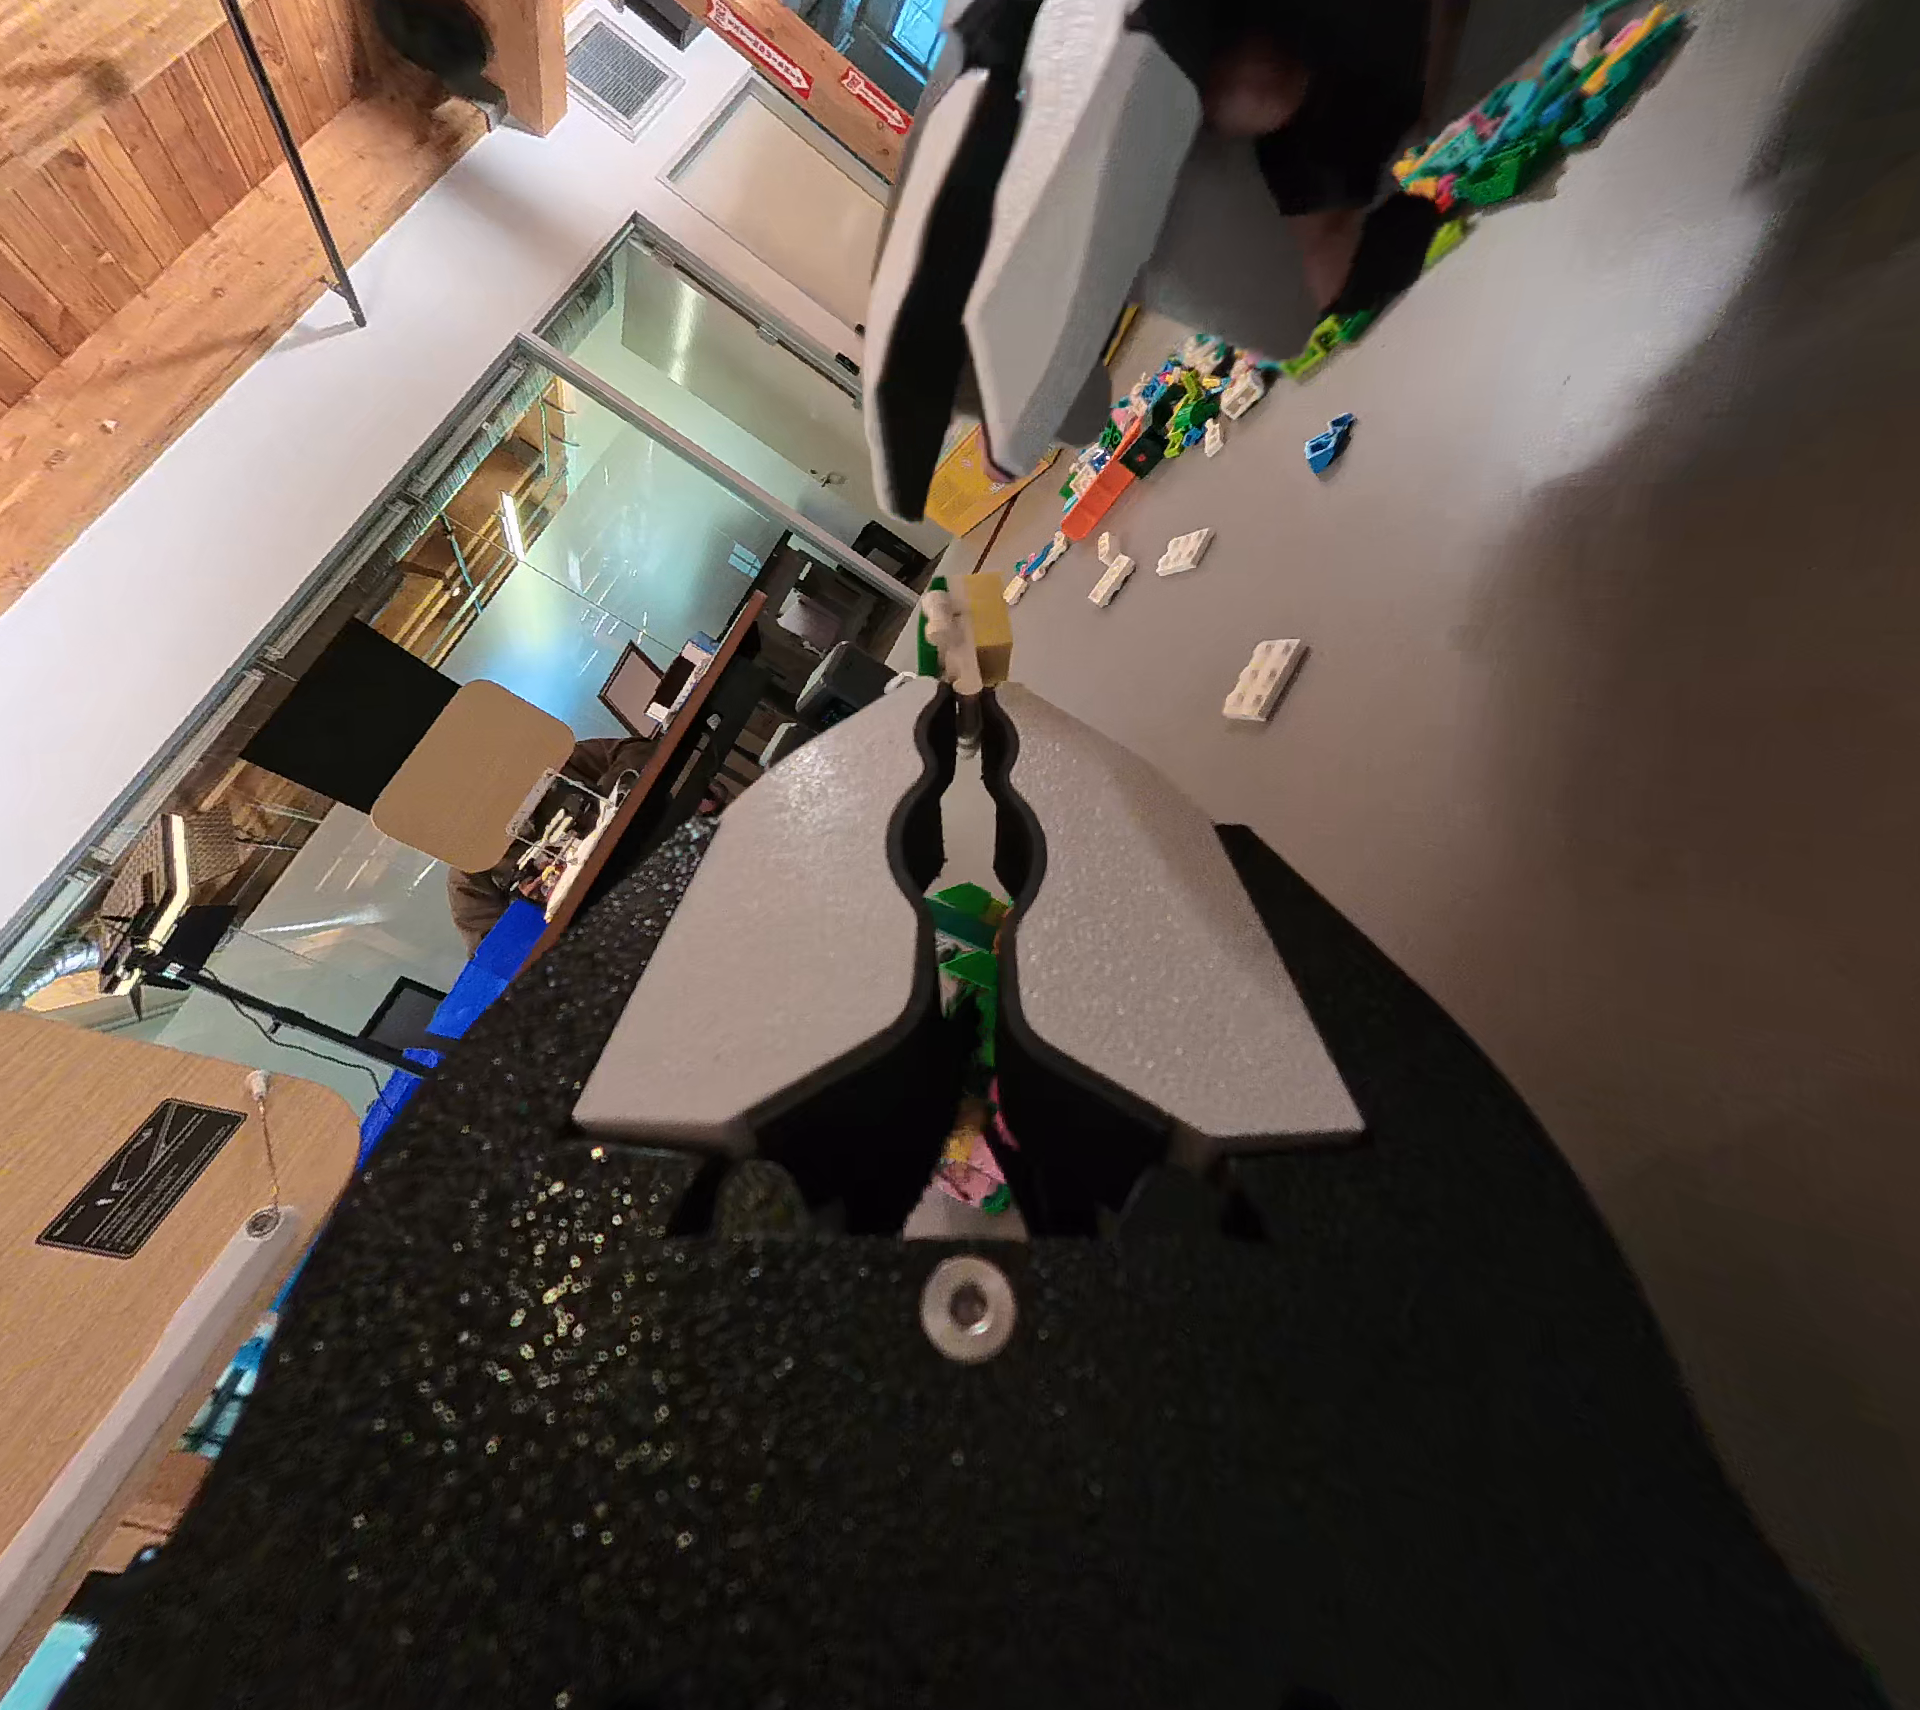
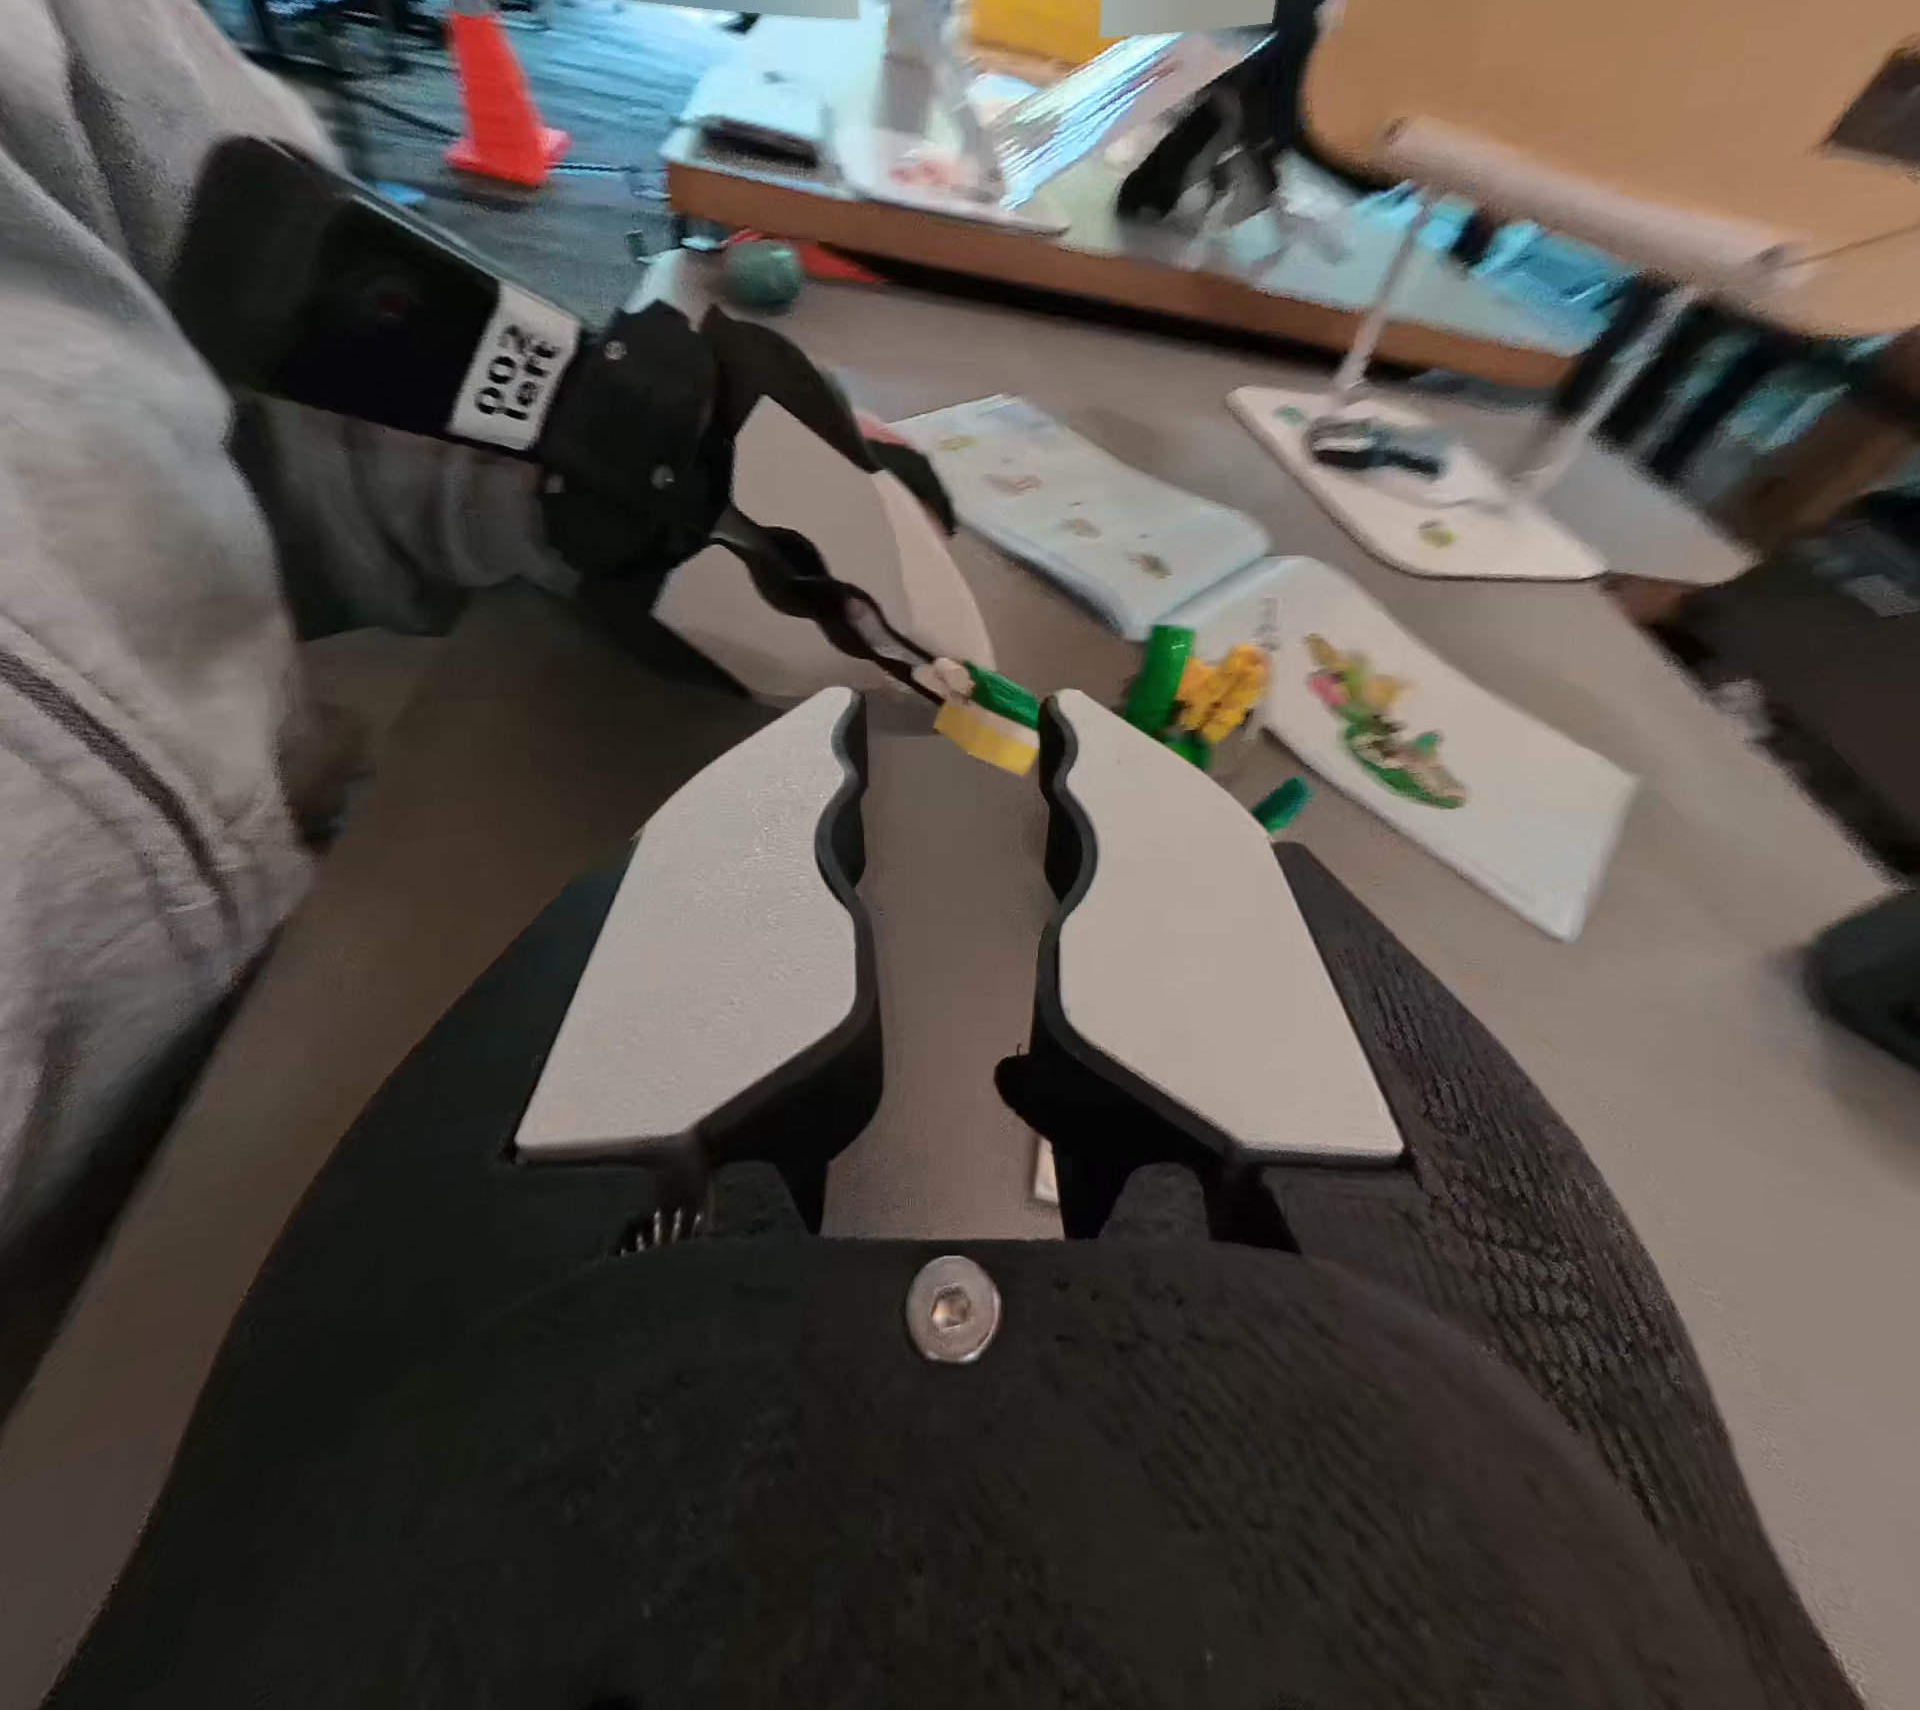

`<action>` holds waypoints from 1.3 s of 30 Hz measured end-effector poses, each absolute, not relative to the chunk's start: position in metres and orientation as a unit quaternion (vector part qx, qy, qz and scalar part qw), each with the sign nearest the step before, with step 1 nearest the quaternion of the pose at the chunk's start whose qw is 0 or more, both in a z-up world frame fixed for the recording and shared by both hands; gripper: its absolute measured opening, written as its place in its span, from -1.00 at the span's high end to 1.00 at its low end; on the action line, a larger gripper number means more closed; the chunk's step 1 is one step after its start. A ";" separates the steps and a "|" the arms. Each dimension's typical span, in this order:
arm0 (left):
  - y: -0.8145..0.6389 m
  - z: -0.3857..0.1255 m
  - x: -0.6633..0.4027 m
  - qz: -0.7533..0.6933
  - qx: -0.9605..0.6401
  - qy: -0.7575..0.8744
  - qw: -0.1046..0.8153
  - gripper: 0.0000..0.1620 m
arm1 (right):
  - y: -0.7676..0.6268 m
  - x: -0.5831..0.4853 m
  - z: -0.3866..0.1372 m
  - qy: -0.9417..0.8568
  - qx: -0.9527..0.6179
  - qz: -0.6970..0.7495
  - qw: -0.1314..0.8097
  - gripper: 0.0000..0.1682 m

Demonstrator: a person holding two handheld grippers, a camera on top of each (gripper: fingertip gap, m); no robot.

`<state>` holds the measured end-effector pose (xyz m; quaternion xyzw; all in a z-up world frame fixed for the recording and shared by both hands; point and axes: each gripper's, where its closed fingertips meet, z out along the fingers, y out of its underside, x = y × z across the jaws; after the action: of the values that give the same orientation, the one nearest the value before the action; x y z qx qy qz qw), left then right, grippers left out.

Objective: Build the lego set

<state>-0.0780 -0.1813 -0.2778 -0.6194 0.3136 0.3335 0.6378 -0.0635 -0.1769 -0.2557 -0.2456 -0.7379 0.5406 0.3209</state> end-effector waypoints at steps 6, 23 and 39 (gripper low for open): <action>-0.183 -0.282 -0.072 0.323 -0.604 0.356 0.636 0.95 | -0.191 -0.059 -0.265 -0.797 -0.243 0.536 0.137 0.54; -0.188 -0.276 -0.104 0.363 -0.599 0.350 0.622 0.95 | -0.172 -0.078 -0.290 -0.803 -0.297 0.515 0.055 0.55; -0.188 -0.265 -0.113 0.212 -0.628 0.268 0.700 0.95 | -0.175 -0.099 -0.275 -0.764 -0.260 0.586 0.081 0.62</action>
<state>-0.1135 -0.1882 -0.2655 -0.6275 0.2678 0.2116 0.6998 -0.0991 -0.1754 -0.2749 -0.2598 -0.7636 0.5856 0.0805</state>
